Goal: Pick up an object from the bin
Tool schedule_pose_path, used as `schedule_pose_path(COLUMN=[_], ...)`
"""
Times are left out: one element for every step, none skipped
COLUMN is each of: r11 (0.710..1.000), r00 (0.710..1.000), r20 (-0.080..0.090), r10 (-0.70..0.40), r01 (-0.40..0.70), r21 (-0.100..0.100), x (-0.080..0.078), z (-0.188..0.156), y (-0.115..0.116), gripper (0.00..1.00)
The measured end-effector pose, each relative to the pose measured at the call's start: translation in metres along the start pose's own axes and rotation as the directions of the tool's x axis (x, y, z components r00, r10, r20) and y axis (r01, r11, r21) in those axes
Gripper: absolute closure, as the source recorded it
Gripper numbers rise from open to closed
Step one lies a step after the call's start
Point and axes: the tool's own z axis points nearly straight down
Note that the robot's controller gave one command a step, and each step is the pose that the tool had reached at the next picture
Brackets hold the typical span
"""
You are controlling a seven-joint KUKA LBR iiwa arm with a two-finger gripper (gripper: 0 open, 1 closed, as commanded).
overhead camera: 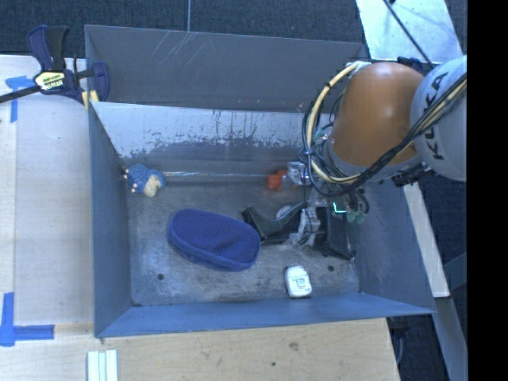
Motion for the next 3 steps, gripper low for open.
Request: schedule_pose_path(r11=[0.988, 0.988, 0.984], r00=[0.988, 0.988, 0.984], r20=[0.005, 0.010, -0.004], r10=[0.157, 0.156, 0.177], r01=[-0.157, -0.156, -0.177], r21=[-0.001, -0.001, 0.001], x=[0.007, 0.006, -0.015], z=[0.095, 0.094, -0.047], y=[-0.026, -0.026, -0.031], gripper=[0.00, 1.00, 1.00])
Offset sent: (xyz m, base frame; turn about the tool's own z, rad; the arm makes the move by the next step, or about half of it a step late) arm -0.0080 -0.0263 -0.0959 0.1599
